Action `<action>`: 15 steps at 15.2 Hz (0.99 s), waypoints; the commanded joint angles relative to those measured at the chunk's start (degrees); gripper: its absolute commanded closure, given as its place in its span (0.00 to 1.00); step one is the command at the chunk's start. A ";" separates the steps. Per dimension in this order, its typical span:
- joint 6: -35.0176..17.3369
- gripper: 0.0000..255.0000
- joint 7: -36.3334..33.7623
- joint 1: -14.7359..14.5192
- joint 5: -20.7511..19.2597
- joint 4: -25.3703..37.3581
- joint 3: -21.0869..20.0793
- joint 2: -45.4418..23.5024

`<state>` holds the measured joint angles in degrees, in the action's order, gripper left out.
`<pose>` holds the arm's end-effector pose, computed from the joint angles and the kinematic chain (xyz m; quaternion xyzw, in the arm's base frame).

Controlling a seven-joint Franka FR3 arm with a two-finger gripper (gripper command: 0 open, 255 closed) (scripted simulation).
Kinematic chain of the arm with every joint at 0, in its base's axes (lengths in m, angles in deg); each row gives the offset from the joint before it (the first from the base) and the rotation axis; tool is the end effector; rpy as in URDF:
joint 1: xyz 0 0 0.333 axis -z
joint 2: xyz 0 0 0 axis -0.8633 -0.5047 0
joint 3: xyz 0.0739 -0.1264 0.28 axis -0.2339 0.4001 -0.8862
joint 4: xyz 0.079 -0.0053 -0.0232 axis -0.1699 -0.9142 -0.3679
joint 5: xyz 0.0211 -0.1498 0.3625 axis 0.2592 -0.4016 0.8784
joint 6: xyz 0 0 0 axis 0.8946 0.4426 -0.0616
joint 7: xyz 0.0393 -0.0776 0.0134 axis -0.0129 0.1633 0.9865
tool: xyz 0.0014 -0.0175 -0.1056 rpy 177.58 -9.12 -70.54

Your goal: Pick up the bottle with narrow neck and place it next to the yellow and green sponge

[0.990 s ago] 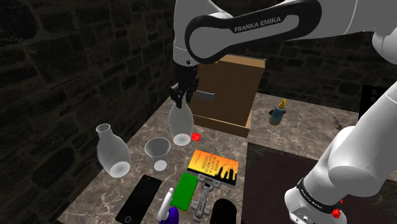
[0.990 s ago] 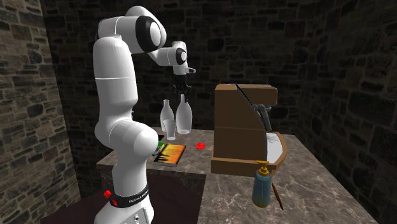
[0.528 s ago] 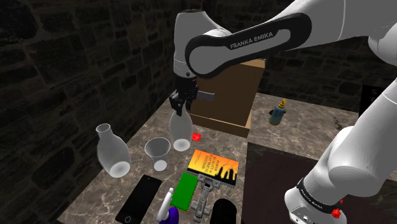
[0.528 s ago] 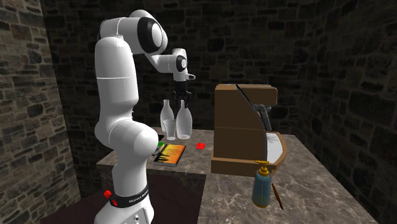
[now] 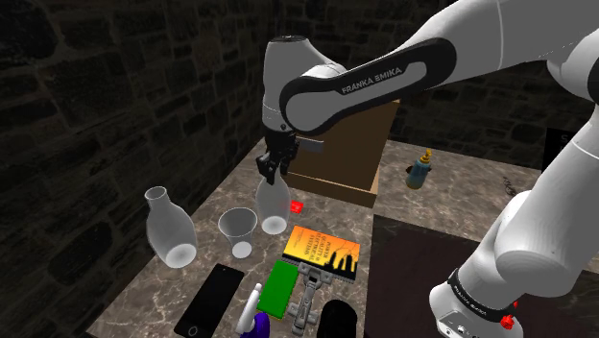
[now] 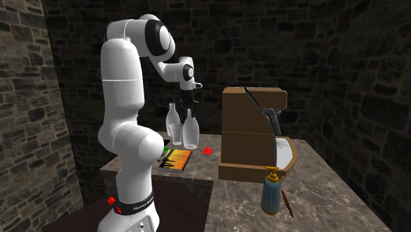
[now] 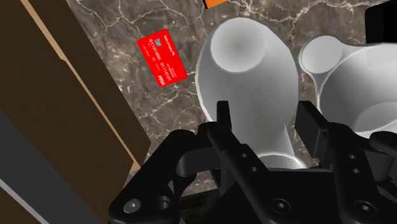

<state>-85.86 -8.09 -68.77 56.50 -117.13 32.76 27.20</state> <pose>0.4871 0.2673 0.4335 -0.9918 -0.1225 -0.0348 0.0056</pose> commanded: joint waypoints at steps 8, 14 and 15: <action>-0.09 0.00 -0.01 0.00 -0.03 0.01 0.01 -0.05; 5.39 0.00 0.69 0.10 0.93 3.33 0.10 2.26; 6.85 0.00 0.83 0.12 1.12 4.32 0.14 2.75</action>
<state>-80.74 -7.56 -68.72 57.36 -113.85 32.81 29.30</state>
